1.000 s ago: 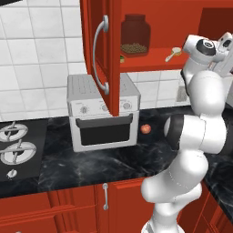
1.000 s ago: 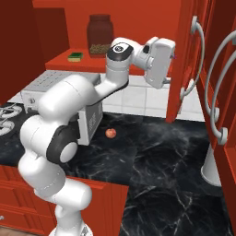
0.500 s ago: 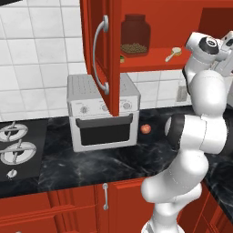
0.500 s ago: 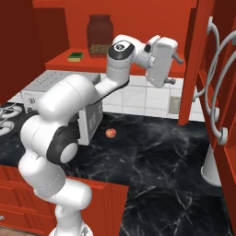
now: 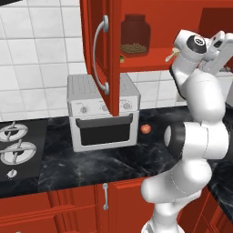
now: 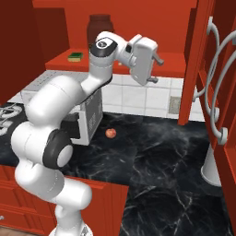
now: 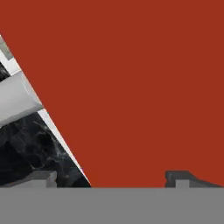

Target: Pick the sponge and dish brush from the cabinet and place them on the counter.

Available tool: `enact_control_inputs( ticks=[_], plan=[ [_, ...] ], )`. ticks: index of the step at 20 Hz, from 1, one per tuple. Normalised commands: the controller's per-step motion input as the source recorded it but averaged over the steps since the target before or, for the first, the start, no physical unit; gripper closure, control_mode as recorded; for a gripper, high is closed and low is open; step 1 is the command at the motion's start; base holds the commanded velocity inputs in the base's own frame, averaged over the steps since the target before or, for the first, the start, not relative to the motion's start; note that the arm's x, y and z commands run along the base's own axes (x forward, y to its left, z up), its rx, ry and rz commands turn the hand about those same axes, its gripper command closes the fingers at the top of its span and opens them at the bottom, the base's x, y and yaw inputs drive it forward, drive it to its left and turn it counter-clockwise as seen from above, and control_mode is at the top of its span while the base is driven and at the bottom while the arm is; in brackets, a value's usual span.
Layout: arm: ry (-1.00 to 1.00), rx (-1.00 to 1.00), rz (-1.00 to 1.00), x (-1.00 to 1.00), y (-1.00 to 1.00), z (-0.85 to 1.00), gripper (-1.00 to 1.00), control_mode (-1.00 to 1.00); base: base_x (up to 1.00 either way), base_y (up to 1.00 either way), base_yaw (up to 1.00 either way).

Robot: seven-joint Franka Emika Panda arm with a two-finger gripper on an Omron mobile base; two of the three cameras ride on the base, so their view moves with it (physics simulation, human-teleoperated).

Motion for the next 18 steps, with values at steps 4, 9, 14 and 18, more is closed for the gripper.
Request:
enact_control_inputs(
  ticks=[4, 9, 14, 18],
  plan=[
    [-0.16, 0.11, -0.02, -0.11, 0.37, -0.09, -1.00, -1.00, 0.00, 0.00, 0.00],
    [-0.16, 0.18, 0.00, -0.19, 0.29, 0.00, -1.00, -1.00, 0.00, 0.00, 0.00],
    [-0.16, 0.19, 0.00, -0.21, 0.29, 0.00, -1.00, -1.00, 0.00, 0.00, 0.00],
    [-0.14, 0.16, 0.00, -0.16, 0.34, -0.08, -1.00, -1.00, 0.00, 0.00, 0.00]
  ],
)
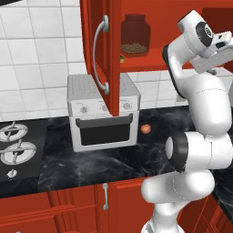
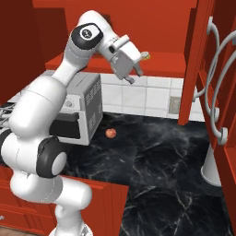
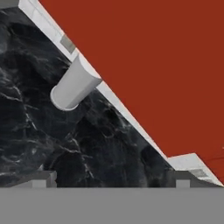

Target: Pick the sponge and dish brush from the cabinet and place them on the counter.

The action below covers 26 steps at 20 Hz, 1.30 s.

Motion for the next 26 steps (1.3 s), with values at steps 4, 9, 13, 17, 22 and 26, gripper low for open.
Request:
enact_control_inputs(
  ticks=[4, 9, 13, 17, 22, 26],
  plan=[
    [-0.11, 0.10, 0.05, -0.19, 0.32, -0.15, -1.00, -1.00, 0.00, 0.00, 0.00],
    [-0.11, 0.14, 0.01, -0.14, 0.10, -0.04, -1.00, -1.00, 0.00, 0.00, 0.00],
    [-0.15, 0.08, -0.11, -0.01, 0.21, 0.06, -1.00, -1.00, 0.00, 0.00, 0.00],
    [-0.16, 0.07, -0.10, 0.05, 0.19, 0.16, -1.00, -1.00, 0.00, 0.00, 0.00],
    [-0.07, 0.06, -0.01, 0.34, 0.33, 0.02, -1.00, -1.00, 0.00, 0.00, 0.00],
    [-0.16, 0.06, 0.04, 0.24, 0.30, -0.11, -1.00, -1.00, 0.00, 0.00, 0.00]
  ],
)
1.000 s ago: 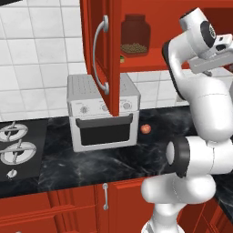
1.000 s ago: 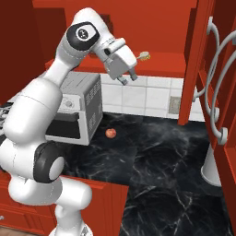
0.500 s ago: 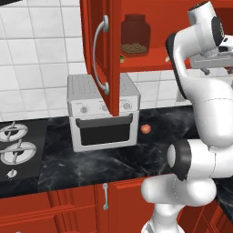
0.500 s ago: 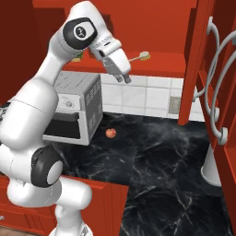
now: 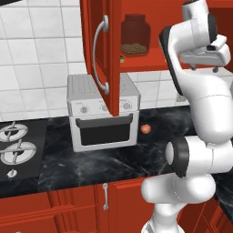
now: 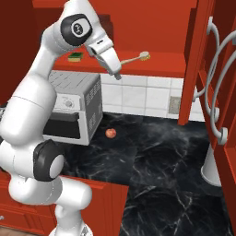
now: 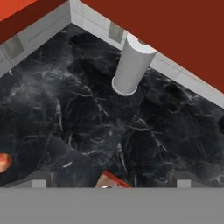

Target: Pick the sponge and dish brush from the cabinet and place them on the counter.

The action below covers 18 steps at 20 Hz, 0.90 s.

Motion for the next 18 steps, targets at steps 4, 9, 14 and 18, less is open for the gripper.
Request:
enact_control_inputs(
  ticks=[4, 9, 14, 18],
  plan=[
    [-0.23, 0.05, 0.05, 0.26, 0.20, -0.10, -1.00, -1.00, 0.00, 0.00, 0.00],
    [-0.23, -0.06, 0.06, 0.01, 0.16, -0.09, -1.00, -1.00, 0.00, 0.00, 0.00],
    [-0.11, -0.16, 0.09, -0.04, 0.11, -0.17, -1.00, -1.00, 0.00, 0.00, 0.00],
    [-0.05, -0.02, 0.05, 0.12, 0.00, 0.14, -1.00, -1.00, 0.00, 0.00, 0.00]
  ],
)
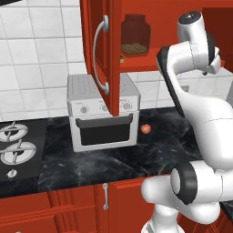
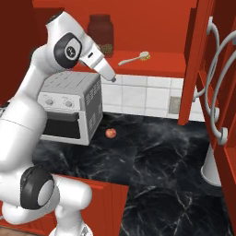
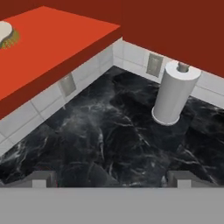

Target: Pick the sponge and dish brush from the cabinet and place them on the counter.

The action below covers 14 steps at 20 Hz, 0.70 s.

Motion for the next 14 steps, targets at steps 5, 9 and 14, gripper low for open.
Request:
enact_control_inputs(
  ticks=[5, 9, 14],
  plan=[
    [-0.07, 0.00, 0.03, 0.23, 0.07, 0.21, -1.00, -1.00, 0.00, 0.00, 0.00],
    [-0.06, 0.01, 0.04, 0.27, 0.08, 0.14, -1.00, -1.00, 0.00, 0.00, 0.00],
    [-0.03, 0.00, 0.09, 0.28, 0.05, 0.00, -1.00, -1.00, 0.00, 0.00, 0.00]
  ],
)
